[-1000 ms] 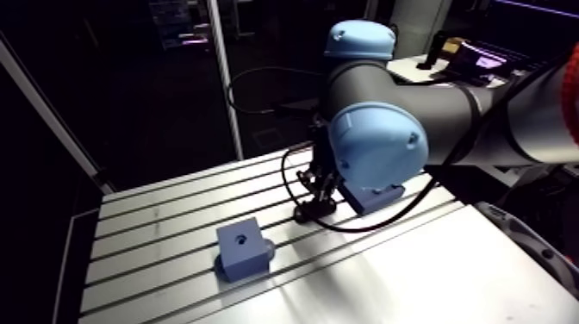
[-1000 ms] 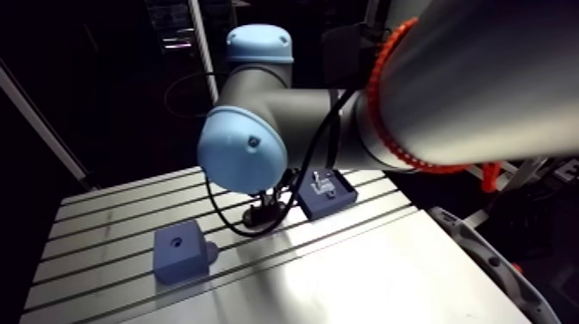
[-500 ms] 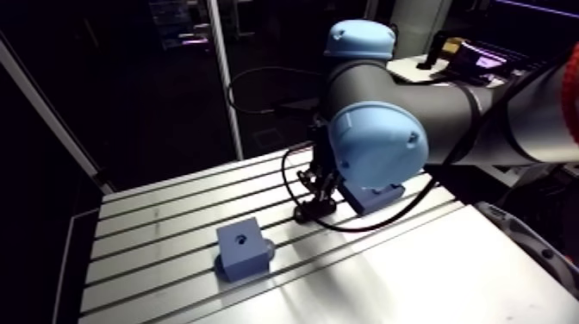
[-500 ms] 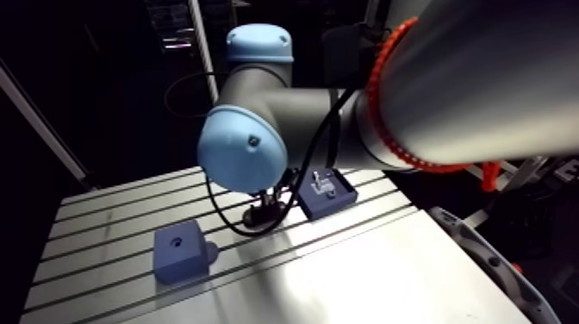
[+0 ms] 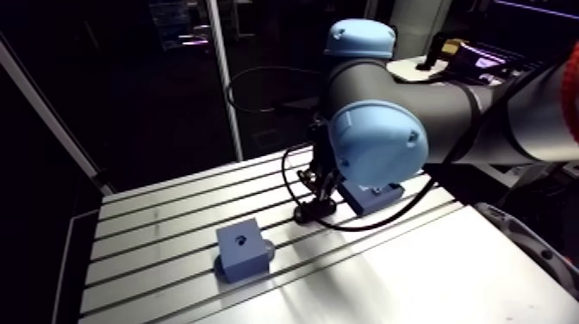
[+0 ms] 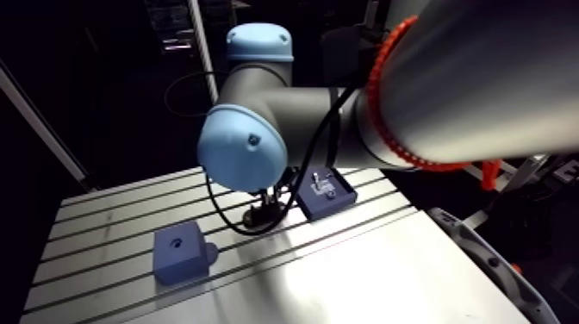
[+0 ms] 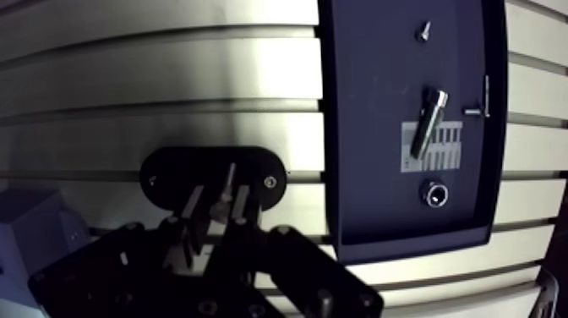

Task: Pick up the M10 bolt and insert it into the hex recess until seated.

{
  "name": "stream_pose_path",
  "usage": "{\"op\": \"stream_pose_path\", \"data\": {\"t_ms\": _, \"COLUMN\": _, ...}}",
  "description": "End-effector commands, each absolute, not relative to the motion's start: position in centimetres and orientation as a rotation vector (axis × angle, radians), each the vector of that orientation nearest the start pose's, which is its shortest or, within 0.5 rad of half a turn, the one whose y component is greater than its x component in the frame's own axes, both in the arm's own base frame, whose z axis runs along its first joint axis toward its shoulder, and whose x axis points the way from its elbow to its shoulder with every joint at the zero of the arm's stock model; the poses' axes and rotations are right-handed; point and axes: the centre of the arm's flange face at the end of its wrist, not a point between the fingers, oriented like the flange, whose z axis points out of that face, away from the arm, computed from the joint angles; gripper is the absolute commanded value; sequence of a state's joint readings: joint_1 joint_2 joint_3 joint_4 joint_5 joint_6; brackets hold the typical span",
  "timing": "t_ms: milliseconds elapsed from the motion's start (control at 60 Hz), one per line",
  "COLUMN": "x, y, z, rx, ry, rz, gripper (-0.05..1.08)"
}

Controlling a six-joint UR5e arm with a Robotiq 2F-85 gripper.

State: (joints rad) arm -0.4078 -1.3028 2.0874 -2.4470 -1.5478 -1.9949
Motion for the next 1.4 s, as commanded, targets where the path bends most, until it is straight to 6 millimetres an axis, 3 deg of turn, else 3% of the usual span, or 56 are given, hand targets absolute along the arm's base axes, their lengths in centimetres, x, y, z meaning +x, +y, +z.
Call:
{"op": "stream_pose_path", "data": {"t_ms": 17, "x": -51.3, "y": 7.3, "z": 21.1, "rx": -0.033, "ry": 3.244, "rz": 0.031, "gripper": 0.73}}
{"op": "stream_pose_path", "data": {"t_ms": 183, "x": -51.6, "y": 7.3, "z": 22.2, "rx": -0.036, "ry": 3.257, "rz": 0.036, "gripper": 0.73}}
{"op": "stream_pose_path", "data": {"t_ms": 267, "x": -51.8, "y": 7.4, "z": 23.8, "rx": -0.035, "ry": 3.266, "rz": 0.037, "gripper": 0.73}}
{"op": "stream_pose_path", "data": {"t_ms": 400, "x": -52.7, "y": 7.1, "z": 27.6, "rx": -0.03, "ry": 3.28, "rz": 0.044, "gripper": 0.73}}
{"op": "stream_pose_path", "data": {"t_ms": 433, "x": -53.1, "y": 6.9, "z": 29.6, "rx": -0.041, "ry": 3.282, "rz": 0.044, "gripper": 0.73}}
{"op": "stream_pose_path", "data": {"t_ms": 500, "x": -53.5, "y": 6.4, "z": 31.7, "rx": -0.065, "ry": 3.283, "rz": 0.046, "gripper": 0.73}}
{"op": "stream_pose_path", "data": {"t_ms": 617, "x": -54.2, "y": 5.0, "z": 34.3, "rx": -0.139, "ry": 3.234, "rz": 0.024, "gripper": 0.74}}
{"op": "stream_pose_path", "data": {"t_ms": 683, "x": -54.2, "y": 4.7, "z": 34.7, "rx": -0.154, "ry": 3.203, "rz": 0.006, "gripper": 0.74}}
{"op": "stream_pose_path", "data": {"t_ms": 833, "x": -54.3, "y": 1.4, "z": 36.9, "rx": -0.271, "ry": 3.079, "rz": -0.044, "gripper": 0.74}}
{"op": "stream_pose_path", "data": {"t_ms": 917, "x": -54.4, "y": -1.9, "z": 38.2, "rx": -0.365, "ry": 3.027, "rz": -0.028, "gripper": 0.74}}
{"op": "stream_pose_path", "data": {"t_ms": 1000, "x": -54.2, "y": -3.7, "z": 38.8, "rx": -0.426, "ry": 2.984, "rz": 0.008, "gripper": 0.74}}
{"op": "stream_pose_path", "data": {"t_ms": 1033, "x": -54.1, "y": -5.5, "z": 39.4, "rx": -0.488, "ry": 2.952, "rz": 0.047, "gripper": 0.74}}
{"op": "stream_pose_path", "data": {"t_ms": 1400, "x": -53.4, "y": -10.8, "z": 39.7, "rx": -0.778, "ry": 2.84, "rz": 0.055, "gripper": 0.74}}
